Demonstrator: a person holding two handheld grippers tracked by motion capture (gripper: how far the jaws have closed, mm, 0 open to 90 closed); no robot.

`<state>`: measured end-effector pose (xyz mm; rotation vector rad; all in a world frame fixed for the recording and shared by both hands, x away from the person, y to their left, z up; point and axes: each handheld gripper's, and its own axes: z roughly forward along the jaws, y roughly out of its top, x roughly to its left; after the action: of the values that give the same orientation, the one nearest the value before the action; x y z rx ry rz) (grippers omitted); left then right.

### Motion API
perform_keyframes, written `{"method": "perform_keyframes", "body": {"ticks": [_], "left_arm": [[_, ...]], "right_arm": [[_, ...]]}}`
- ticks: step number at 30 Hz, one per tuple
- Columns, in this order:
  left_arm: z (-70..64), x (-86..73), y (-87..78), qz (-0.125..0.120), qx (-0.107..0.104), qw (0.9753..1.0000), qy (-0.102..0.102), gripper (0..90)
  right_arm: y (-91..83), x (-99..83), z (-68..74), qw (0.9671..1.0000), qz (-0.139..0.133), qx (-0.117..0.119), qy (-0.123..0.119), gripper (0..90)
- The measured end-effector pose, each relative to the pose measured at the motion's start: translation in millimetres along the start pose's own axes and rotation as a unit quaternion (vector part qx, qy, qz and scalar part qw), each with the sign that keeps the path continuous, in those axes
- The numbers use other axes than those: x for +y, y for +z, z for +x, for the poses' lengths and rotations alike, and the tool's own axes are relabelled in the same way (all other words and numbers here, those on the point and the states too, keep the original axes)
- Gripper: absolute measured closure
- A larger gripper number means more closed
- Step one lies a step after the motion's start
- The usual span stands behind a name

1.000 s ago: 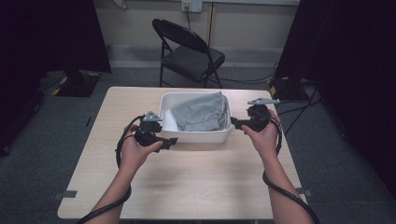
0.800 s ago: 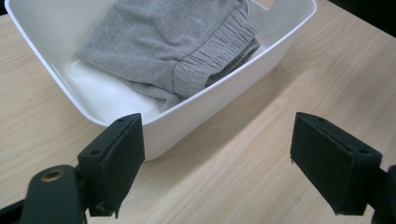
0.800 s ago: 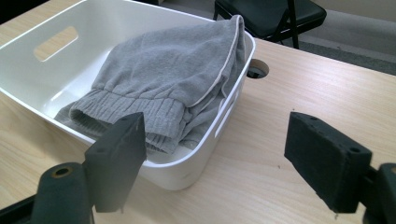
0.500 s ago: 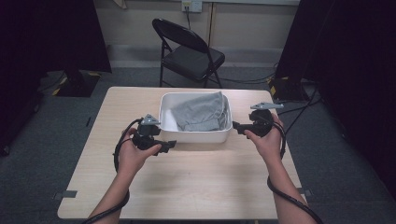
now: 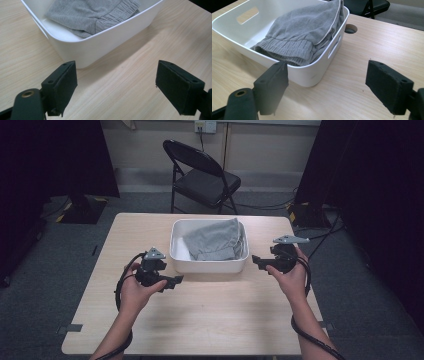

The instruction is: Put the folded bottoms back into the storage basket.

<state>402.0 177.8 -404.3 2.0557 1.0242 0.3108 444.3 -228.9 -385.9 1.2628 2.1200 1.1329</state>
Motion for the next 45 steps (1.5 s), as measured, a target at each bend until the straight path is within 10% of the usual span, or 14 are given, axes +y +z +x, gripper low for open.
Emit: {"method": "perform_keyframes", "body": {"ticks": [45], "left_arm": [[16.2,-44.4,-13.3,0.009,0.004,0.9999,-0.011,16.6]], "right_arm": [[-13.5,-56.5,-7.8,0.9994,0.007,0.033,-0.006,16.5]]}}
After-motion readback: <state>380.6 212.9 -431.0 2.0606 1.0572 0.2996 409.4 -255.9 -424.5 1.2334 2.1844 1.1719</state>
